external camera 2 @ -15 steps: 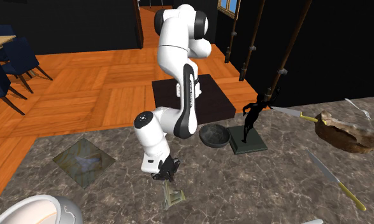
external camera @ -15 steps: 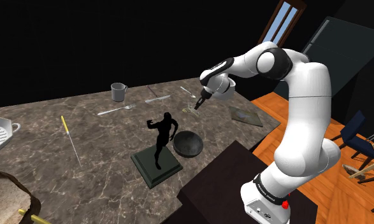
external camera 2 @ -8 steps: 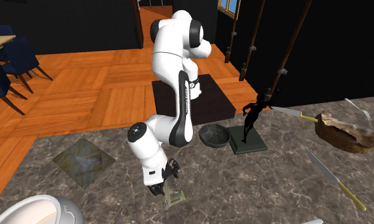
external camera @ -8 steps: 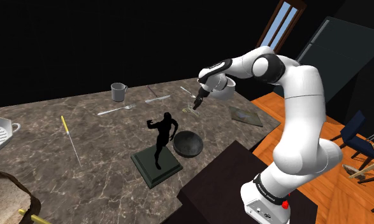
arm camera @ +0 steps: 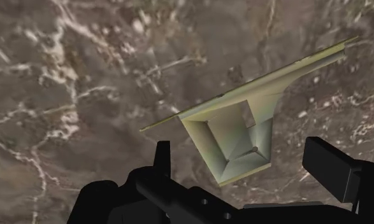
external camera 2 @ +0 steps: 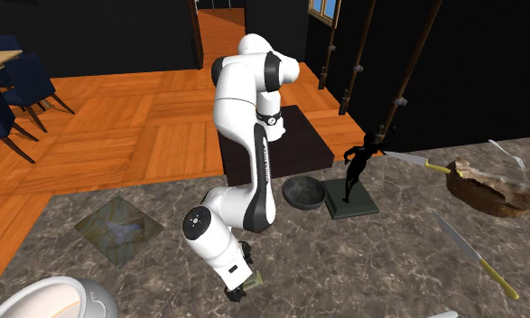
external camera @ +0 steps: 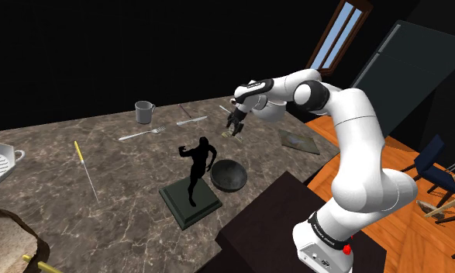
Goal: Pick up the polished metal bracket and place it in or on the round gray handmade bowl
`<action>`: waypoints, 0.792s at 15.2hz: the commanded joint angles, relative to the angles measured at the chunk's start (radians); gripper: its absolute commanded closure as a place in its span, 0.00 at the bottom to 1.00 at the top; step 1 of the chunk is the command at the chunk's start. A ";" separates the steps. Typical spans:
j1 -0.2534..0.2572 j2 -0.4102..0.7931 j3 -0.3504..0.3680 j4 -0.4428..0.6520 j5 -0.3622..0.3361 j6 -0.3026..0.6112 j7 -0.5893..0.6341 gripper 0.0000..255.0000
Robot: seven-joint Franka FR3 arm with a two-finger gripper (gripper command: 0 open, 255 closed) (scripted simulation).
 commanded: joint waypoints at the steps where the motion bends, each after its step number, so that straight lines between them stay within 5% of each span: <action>1: 0.003 0.021 0.001 0.009 -0.001 0.013 -0.003 0.00; 10: 0.004 0.027 0.001 0.011 -0.001 0.016 -0.003 0.00; 11: 0.004 0.027 0.001 0.011 -0.001 0.016 -0.003 1.00; 12: 0.004 0.027 0.001 0.011 -0.001 0.016 -0.003 1.00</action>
